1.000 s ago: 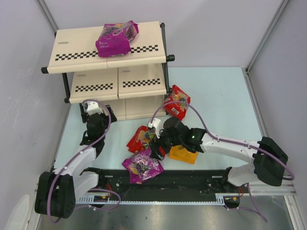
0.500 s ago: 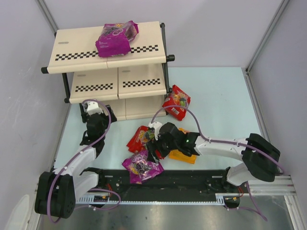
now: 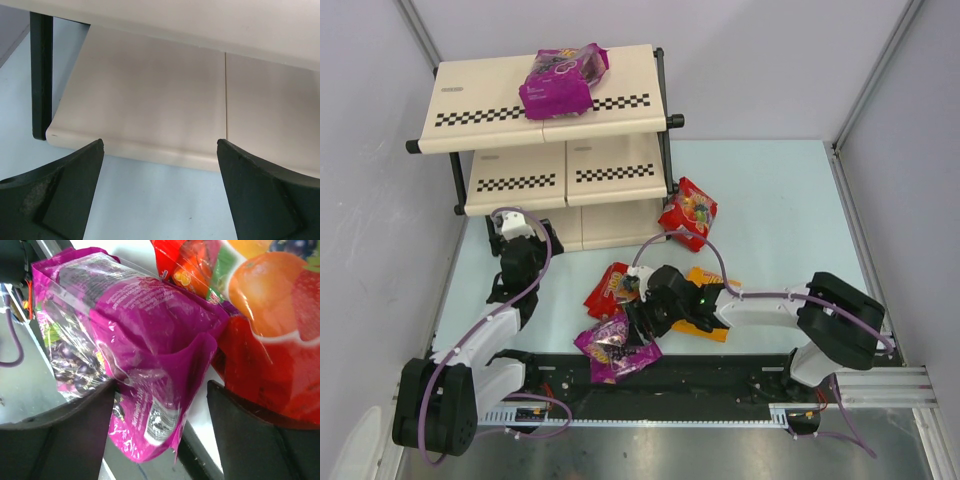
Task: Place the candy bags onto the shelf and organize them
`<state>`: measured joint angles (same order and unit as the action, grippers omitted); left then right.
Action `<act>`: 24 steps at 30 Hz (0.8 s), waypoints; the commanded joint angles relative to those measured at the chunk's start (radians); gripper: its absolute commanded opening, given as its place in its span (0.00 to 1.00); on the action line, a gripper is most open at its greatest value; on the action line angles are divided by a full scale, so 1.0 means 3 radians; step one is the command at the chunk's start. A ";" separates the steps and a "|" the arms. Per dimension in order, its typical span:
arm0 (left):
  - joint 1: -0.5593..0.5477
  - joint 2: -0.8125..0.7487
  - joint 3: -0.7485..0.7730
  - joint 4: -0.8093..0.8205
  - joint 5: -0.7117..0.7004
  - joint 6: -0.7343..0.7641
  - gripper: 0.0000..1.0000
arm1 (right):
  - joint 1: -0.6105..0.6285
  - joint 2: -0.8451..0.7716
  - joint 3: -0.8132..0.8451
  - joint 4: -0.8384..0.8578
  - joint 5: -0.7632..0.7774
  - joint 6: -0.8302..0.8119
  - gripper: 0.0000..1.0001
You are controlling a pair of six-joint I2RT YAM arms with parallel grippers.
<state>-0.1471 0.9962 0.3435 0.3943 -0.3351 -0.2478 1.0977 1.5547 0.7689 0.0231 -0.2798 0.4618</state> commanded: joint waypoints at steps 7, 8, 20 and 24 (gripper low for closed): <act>0.0030 -0.0023 0.0072 0.0092 0.0008 -0.0074 1.00 | -0.0018 -0.0400 0.0019 -0.0056 0.0057 -0.0061 0.00; 0.0030 -0.0023 0.0072 0.0092 0.0008 -0.0069 1.00 | -0.0018 -0.0715 0.0029 -0.0168 0.0144 -0.0087 0.00; 0.0030 -0.0023 0.0072 0.0092 0.0008 -0.0074 1.00 | 0.0017 -0.2355 0.0454 -0.1396 0.2782 -0.0306 0.00; 0.0030 -0.0012 0.0077 0.0087 0.0008 -0.0069 1.00 | 0.0165 -0.1952 0.0571 -0.1524 0.3452 -0.0455 0.00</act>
<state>-0.1467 0.9962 0.3435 0.3943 -0.3351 -0.2546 1.1046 0.8700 0.8730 -0.4202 0.4511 0.3790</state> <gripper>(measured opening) 0.996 0.020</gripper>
